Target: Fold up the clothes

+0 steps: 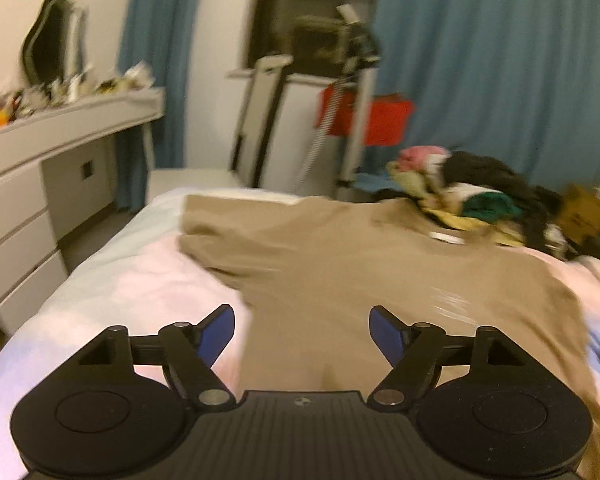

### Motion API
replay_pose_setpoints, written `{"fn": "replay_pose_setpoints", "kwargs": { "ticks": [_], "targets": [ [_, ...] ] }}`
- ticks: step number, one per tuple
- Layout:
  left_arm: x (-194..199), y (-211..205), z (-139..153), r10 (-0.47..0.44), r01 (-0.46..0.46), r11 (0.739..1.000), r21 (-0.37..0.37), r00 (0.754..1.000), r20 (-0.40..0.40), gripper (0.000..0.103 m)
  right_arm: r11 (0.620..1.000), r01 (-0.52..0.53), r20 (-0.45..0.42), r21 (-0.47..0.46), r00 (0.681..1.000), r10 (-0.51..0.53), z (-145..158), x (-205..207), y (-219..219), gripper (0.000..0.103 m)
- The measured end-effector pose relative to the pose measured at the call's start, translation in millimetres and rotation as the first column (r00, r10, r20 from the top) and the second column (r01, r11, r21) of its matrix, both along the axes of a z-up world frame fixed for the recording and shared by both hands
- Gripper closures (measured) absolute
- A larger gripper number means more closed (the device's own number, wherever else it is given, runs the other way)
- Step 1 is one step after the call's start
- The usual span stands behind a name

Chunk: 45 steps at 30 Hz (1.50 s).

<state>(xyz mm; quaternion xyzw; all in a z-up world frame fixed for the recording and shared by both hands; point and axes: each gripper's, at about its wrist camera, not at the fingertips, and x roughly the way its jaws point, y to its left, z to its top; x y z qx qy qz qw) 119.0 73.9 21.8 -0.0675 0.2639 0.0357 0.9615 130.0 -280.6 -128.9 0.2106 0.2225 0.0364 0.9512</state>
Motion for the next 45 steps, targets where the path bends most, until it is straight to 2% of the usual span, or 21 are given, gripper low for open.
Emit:
{"fn": "replay_pose_setpoints", "kwargs": {
  "ticks": [4, 7, 11, 17, 25, 32, 45],
  "targets": [
    [-36, -32, 1, -0.073, 0.075, 0.996, -0.043, 0.996, 0.046, 0.021, 0.999, 0.017, 0.036, -0.036, 0.999, -0.015, 12, -18, -3, 0.013],
    [-57, -46, -11, -0.124, 0.132, 0.988, -0.075, 0.987, 0.101, 0.017, 0.999, 0.027, 0.049, -0.038, 0.998, -0.025, 19, -27, -6, 0.013],
    [-59, -63, -27, -0.197, 0.2, 0.979, -0.038, 0.977, 0.077, 0.016, 0.999, 0.038, 0.061, -0.034, 0.998, -0.036, 24, -33, -11, 0.013],
    [-44, -60, -48, -0.159, 0.158, 0.984, -0.087, 0.987, -0.008, 0.012, 0.999, 0.041, 0.059, -0.032, 0.997, -0.039, 21, -24, -16, 0.013],
    [-28, -63, -71, -0.147, 0.144, 0.989, -0.041, 0.986, -0.079, 0.011, 0.999, 0.041, 0.016, 0.027, 0.999, -0.042, 5, 0, -28, 0.013],
    [-24, -74, -80, -0.159, 0.159, 0.987, -0.002, 0.983, -0.093, 0.01, 0.995, 0.083, -0.019, 0.05, 0.996, -0.082, -10, 11, -44, 0.013],
    [-18, -68, -83, -0.12, 0.117, 0.993, -0.036, 0.987, -0.11, 0.008, 0.966, 0.172, -0.05, 0.193, 0.985, -0.165, -33, 23, -80, 0.013]
  ]
}}
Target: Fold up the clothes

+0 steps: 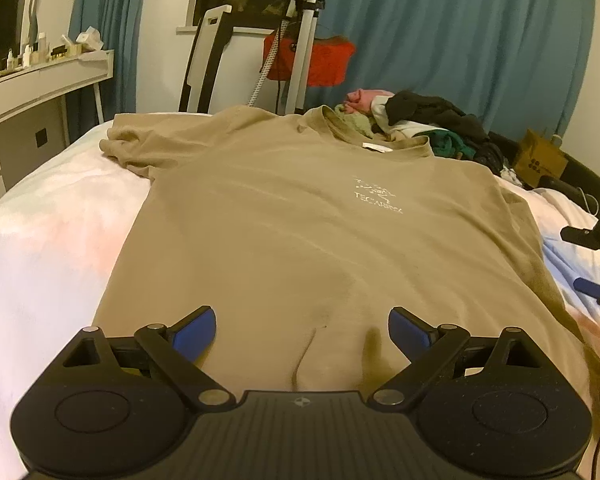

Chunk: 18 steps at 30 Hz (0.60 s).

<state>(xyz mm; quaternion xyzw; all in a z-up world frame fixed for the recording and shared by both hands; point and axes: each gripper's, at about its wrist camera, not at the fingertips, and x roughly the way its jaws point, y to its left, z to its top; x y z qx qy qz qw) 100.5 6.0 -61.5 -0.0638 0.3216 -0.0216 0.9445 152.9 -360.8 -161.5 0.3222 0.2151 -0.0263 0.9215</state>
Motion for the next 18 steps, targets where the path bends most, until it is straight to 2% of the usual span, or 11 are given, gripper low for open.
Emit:
{"fn": "replay_pose_setpoints", "kwargs": {
  "ticks": [5, 15, 18],
  "targets": [
    [2, -2, -1, -0.001, 0.001, 1.0, 0.005, 1.0, -0.002, 0.008, 0.997, 0.044, -0.007, 0.064, 0.999, -0.044, -14, 11, -13, 0.013],
    [9, -2, -7, -0.005, 0.005, 1.0, 0.009, 1.0, -0.005, 0.008, 0.992, 0.088, 0.0, 0.089, 0.996, -0.089, -25, 34, -27, 0.013],
    [12, -4, -9, -0.008, 0.008, 1.0, 0.013, 1.0, -0.007, 0.008, 0.987, 0.1, -0.001, 0.128, 0.995, -0.101, -32, 43, -34, 0.013]
  ]
}}
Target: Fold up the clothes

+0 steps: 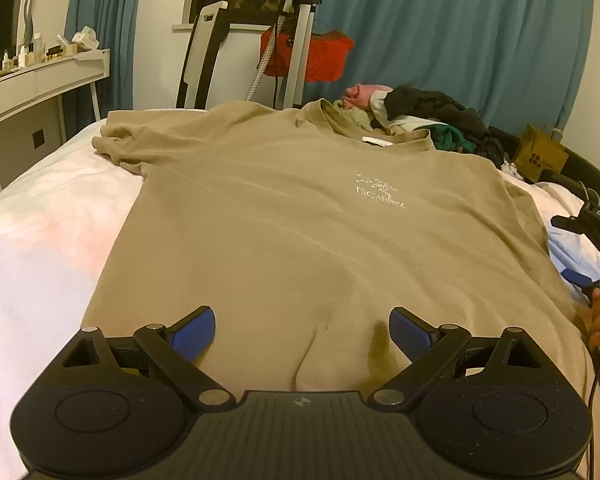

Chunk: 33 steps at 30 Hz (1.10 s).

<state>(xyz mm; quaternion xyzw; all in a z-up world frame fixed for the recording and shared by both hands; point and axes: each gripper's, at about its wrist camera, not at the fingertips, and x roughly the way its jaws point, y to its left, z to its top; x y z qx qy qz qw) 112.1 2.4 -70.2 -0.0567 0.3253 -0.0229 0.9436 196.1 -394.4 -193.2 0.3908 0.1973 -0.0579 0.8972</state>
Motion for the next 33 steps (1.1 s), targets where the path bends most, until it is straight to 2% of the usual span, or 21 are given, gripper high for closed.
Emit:
{"fn": "replay_pose_setpoints", "kwargs": {
  "ticks": [4, 9, 12, 13, 14, 17, 20, 23, 26, 27, 28, 30, 31, 32, 33],
  "targets": [
    [2, -1, -1, -0.012, 0.012, 1.0, -0.004, 1.0, 0.002, 0.008, 1.0, -0.006, 0.003, 0.01, 1.0, 0.006, -4, 15, -1, 0.018],
    [5, -4, -2, -0.034, 0.034, 0.999, -0.003, 0.999, 0.012, 0.008, 0.995, -0.069, 0.006, -0.067, 0.998, 0.07, -1, 42, 16, 0.03],
    [6, -7, -3, -0.047, 0.047, 0.999, -0.002, 0.999, 0.019, 0.008, 0.978, -0.115, -0.027, -0.176, 0.993, 0.112, 4, 58, 37, 0.06],
    [7, -7, -3, -0.05, 0.05, 0.999, -0.003, 0.999, 0.02, 0.008, 0.966, -0.128, -0.039, -0.224, 0.992, 0.122, 6, 61, 45, 0.08],
    [7, -8, -3, -0.052, 0.052, 0.999, -0.004, 0.998, 0.021, 0.008, 0.949, -0.136, -0.047, -0.285, 0.991, 0.128, 11, 63, 55, 0.086],
    [10, -7, -4, -0.053, 0.053, 0.998, -0.019, 0.998, 0.021, 0.008, 0.855, -0.173, -0.033, -0.489, 0.983, 0.18, 27, 62, 98, 0.089],
    [13, -7, -4, -0.054, 0.054, 0.998, -0.029, 0.998, 0.021, 0.008, 0.731, -0.229, -0.022, -0.643, 0.959, 0.281, 41, 58, 148, 0.09],
    [14, -4, -7, -0.049, 0.049, 0.998, -0.03, 0.999, 0.011, 0.008, 0.614, -0.33, -0.074, -0.717, 0.912, 0.404, 39, 57, 190, 0.09],
    [15, -2, -6, -0.045, 0.046, 0.998, -0.049, 0.999, 0.005, 0.008, 0.523, -0.422, -0.118, -0.741, 0.848, 0.517, 35, 52, 216, 0.087],
    [15, -1, -6, -0.044, 0.044, 0.998, -0.052, 0.999, 0.006, 0.008, 0.515, -0.435, -0.116, -0.739, 0.835, 0.538, 37, 51, 219, 0.087],
    [14, -2, -5, -0.045, 0.045, 0.998, -0.053, 0.999, 0.007, 0.008, 0.523, -0.446, -0.105, -0.726, 0.824, 0.557, 41, 50, 219, 0.081],
    [13, -2, -5, -0.048, 0.049, 0.997, -0.053, 0.999, 0.011, 0.008, 0.584, -0.479, -0.04, -0.655, 0.794, 0.606, 52, 45, 207, 0.063],
    [12, -3, -4, -0.05, 0.051, 0.997, -0.053, 0.999, 0.013, 0.008, 0.623, -0.485, 0.008, -0.613, 0.785, 0.619, 57, 42, 198, 0.049],
    [12, -4, -4, -0.054, 0.055, 0.997, -0.052, 0.998, 0.015, 0.008, 0.671, -0.479, 0.067, -0.566, 0.784, 0.617, 64, 39, 188, 0.041],
    [11, -5, -4, -0.06, 0.06, 0.997, -0.051, 0.998, 0.017, 0.008, 0.718, -0.47, 0.128, -0.514, 0.785, 0.606, 70, 36, 176, 0.039]
  ]
}}
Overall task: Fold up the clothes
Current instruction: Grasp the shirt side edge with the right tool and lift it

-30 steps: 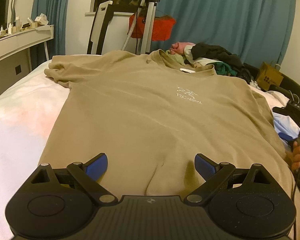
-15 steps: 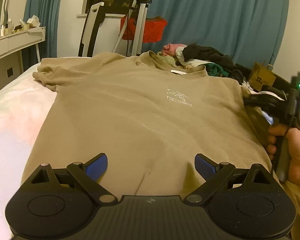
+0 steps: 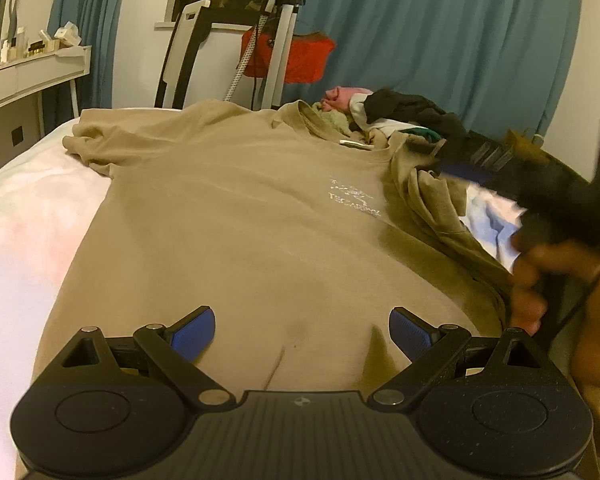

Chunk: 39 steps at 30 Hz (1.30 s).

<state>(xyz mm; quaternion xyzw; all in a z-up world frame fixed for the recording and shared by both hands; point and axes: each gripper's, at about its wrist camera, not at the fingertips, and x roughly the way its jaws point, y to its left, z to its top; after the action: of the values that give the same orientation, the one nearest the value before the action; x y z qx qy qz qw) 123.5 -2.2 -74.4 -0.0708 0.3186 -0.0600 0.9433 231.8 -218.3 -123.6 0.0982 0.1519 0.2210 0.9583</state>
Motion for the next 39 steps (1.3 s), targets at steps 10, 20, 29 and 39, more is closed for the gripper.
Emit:
{"fn": "replay_pose_setpoints", "kwargs": {
  "ticks": [10, 20, 29, 39],
  "targets": [
    [5, -9, -11, -0.05, 0.05, 0.999, 0.006, 0.999, 0.007, 0.008, 0.859, 0.314, -0.202, 0.404, 0.947, -0.251, -15, 10, -104, 0.041],
    [13, -8, -19, -0.064, 0.064, 0.998, -0.006, 0.998, 0.025, 0.007, 0.974, 0.179, -0.246, 0.14, 0.959, -0.141, -6, 68, -48, 0.093],
    [21, -7, -20, -0.056, 0.057, 0.998, -0.028, 0.998, 0.031, 0.006, 0.839, 0.414, -0.149, -0.354, 0.86, -0.487, 65, 119, -130, 0.094],
    [23, -11, -21, -0.061, 0.062, 0.998, -0.016, 0.997, 0.036, 0.005, 0.771, 0.637, -0.28, 0.008, 0.742, -0.609, 18, 47, -199, 0.021]
  ]
}}
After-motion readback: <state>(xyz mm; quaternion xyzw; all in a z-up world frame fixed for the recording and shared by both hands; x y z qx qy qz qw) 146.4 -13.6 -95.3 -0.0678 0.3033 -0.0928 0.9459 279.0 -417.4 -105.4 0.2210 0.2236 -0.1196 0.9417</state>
